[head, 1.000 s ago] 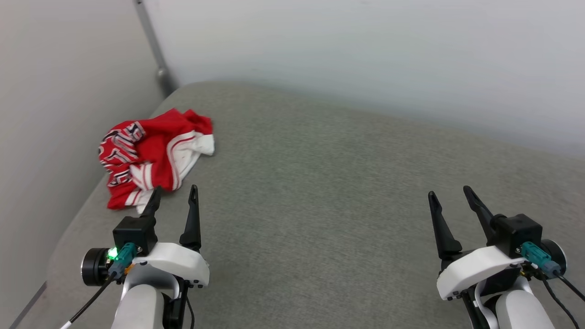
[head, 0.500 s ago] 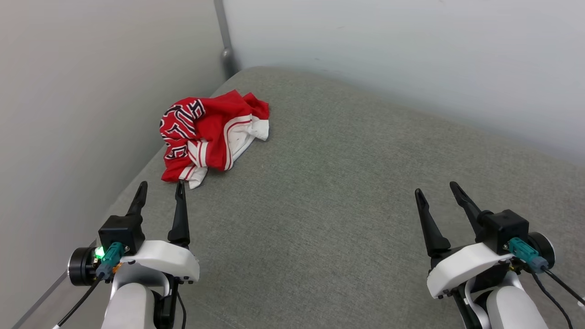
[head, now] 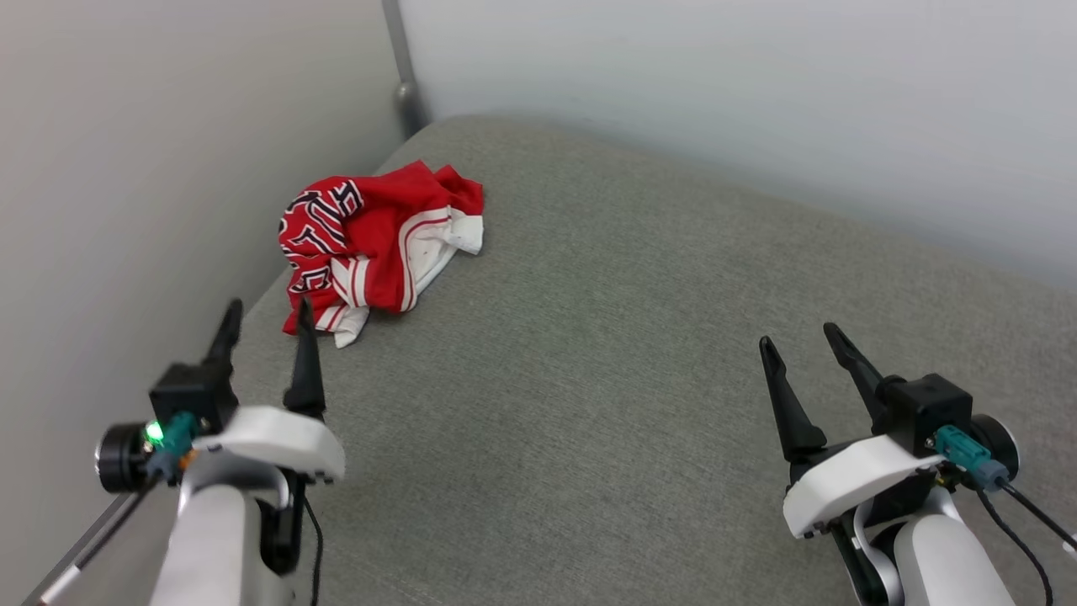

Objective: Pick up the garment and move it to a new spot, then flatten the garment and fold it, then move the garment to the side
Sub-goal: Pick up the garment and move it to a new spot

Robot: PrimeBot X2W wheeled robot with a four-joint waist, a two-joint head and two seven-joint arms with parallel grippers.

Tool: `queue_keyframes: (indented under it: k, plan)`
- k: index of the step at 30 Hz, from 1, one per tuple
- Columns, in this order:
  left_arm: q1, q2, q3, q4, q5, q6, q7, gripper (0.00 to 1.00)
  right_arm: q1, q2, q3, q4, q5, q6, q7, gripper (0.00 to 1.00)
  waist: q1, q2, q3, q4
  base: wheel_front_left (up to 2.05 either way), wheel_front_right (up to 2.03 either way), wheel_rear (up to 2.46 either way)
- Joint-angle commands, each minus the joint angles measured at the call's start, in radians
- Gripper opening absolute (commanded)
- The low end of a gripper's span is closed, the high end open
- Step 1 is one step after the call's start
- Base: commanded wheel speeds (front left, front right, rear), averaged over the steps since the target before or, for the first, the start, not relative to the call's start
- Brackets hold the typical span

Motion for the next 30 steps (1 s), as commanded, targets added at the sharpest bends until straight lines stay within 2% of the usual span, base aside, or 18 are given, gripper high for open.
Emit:
queue_keyframes:
  k: [1,6,12,16,20,27,30]
  plan:
    - [-0.033,0.005,0.004,0.007,-0.001,-0.004,-0.002,1.0,-0.019,0.0,-0.002,-0.006,-0.004,0.0,0.003,1.0,0.0,0.0,0.018,-0.018,0.0,0.0,0.0]
    - [-0.178,0.06,0.022,0.103,-0.039,-0.028,0.015,1.0,-0.052,0.0,-0.004,-0.014,-0.023,0.0,0.015,1.0,0.0,0.0,0.078,-0.078,0.0,0.0,0.0]
    - [-0.368,0.168,0.005,0.233,-0.074,-0.057,0.143,1.0,-0.102,0.0,0.0,-0.017,-0.036,0.0,0.017,1.0,0.0,0.0,0.171,-0.169,0.0,0.0,0.0]
    - [-0.472,0.254,-0.009,0.306,-0.123,-0.064,0.281,1.0,-0.136,0.0,0.0,-0.022,-0.042,0.0,0.014,1.0,0.0,0.0,0.239,-0.226,0.0,0.0,0.0]
    - [-0.539,0.345,-0.052,0.374,-0.216,-0.067,0.473,1.0,-0.167,0.0,0.0,-0.02,-0.042,0.0,0.005,1.0,0.0,0.0,0.299,-0.275,0.0,0.0,0.0]
    - [-0.551,0.484,-0.128,0.417,-0.409,-0.066,0.764,1.0,-0.208,0.0,0.003,-0.014,-0.037,0.0,-0.01,1.0,0.0,0.0,0.379,-0.327,0.0,0.0,0.0]
    - [-0.527,0.512,-0.13,0.434,-0.475,-0.067,0.846,1.0,-0.22,0.0,0.006,-0.013,-0.034,0.0,-0.013,1.0,0.0,0.0,0.408,-0.342,0.0,0.0,0.0]
